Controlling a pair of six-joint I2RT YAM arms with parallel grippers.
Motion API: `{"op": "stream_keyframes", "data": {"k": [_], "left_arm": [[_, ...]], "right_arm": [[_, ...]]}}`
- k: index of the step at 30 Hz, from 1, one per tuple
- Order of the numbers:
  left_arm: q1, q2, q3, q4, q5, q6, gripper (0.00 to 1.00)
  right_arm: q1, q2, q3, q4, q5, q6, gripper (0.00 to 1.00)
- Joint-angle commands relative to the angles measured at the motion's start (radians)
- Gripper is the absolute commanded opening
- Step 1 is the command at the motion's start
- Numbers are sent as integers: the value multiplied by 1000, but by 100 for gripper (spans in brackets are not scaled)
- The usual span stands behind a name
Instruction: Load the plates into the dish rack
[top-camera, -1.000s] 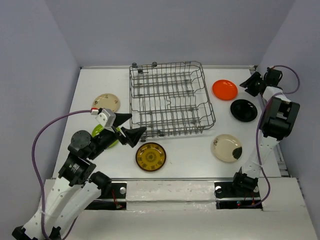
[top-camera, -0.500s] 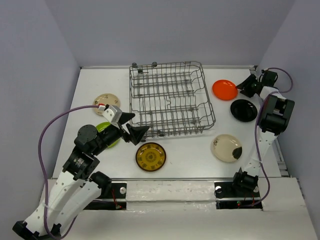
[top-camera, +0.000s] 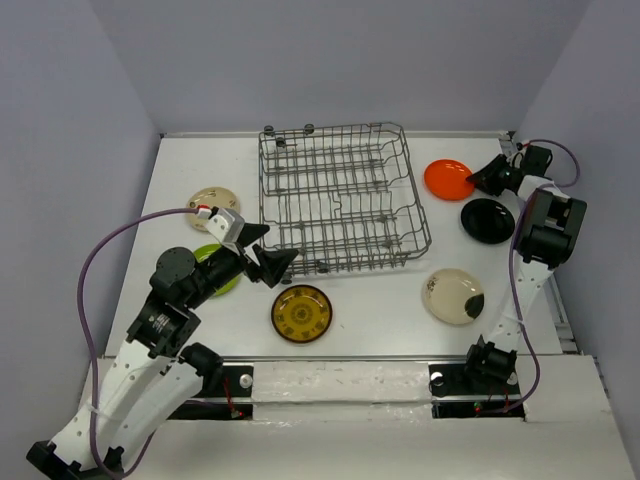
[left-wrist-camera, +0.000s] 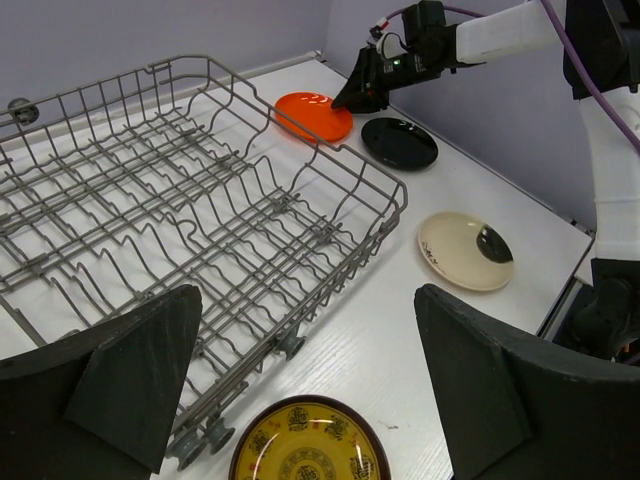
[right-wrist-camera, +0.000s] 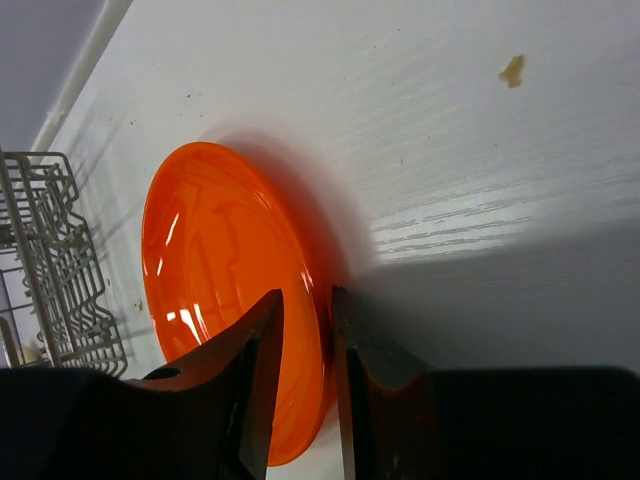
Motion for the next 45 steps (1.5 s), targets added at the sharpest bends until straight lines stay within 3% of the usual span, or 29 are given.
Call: {"op": "stream_keyframes", "data": {"k": [1,3,4,10,18,23,25,29,35,45], "left_arm": [[13,10,14,46,18,12,99],[21,13,14,46,18,11,99],[22,13,14,46,16,12,99],[44,23,13,55,10,-1,99],[56,18,6,61,-15,-34,99],[56,-3,5,57,-50,-50,99],[56,-17,5,52,-85,-67,99],[53,-48,2,40,-156,-90,99],[30,-77,5,1,-297,-106,99],[-8,-114,5,-2,-357,-115,99]], "right_arm": [[3,30,6,-8,-18,19,25],[3,22,-8,17,-10,36,17],[3,9,-13,30,-9,42,8],[12,-151,-95,115,155,82,7],[127,-560,-279,219,620,41,7],[281,-771,-353,208,916,-91,7],[402,-804,-350,179,1080,-195,7],[625,-792,-292,98,1361,-332,7],[811,-700,-189,23,1640,-490,7],[928,-516,-102,-17,1757,-562,7]]}}
